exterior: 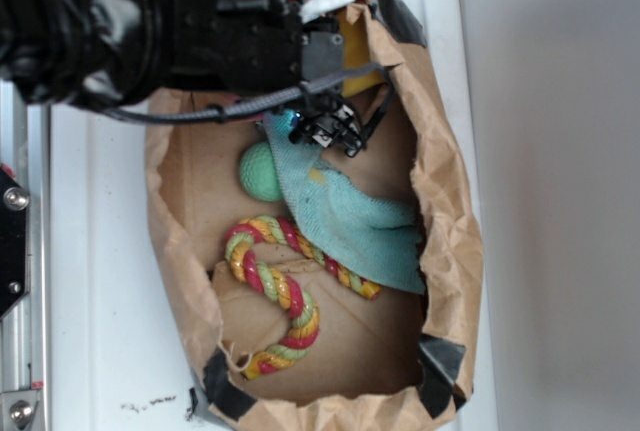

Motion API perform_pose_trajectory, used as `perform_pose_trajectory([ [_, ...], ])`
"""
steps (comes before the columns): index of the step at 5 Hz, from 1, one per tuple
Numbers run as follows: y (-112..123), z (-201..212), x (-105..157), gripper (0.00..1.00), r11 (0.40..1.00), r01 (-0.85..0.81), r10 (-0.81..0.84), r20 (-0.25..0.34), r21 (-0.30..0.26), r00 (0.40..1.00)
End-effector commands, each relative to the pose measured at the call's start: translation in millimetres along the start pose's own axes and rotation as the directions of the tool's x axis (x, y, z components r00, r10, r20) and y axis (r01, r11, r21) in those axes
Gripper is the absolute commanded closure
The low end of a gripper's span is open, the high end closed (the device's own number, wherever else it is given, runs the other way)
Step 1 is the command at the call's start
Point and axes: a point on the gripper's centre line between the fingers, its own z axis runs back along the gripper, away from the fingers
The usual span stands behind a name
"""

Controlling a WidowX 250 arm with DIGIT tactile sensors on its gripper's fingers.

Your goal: Grab the red paper.

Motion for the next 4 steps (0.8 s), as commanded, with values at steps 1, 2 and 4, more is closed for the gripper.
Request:
perform_pose_trajectory([
  [1,9,18,28,0.0,0.997,-0.06,0.061,0.015,-0.044,0.998],
  [2,8,17,36,0.0,0.995,-0.092,0.093,0.037,-0.046,0.995],
  [4,13,19,45,0.0,0.977,-0.199,0.208,0.168,-0.07,0.963],
])
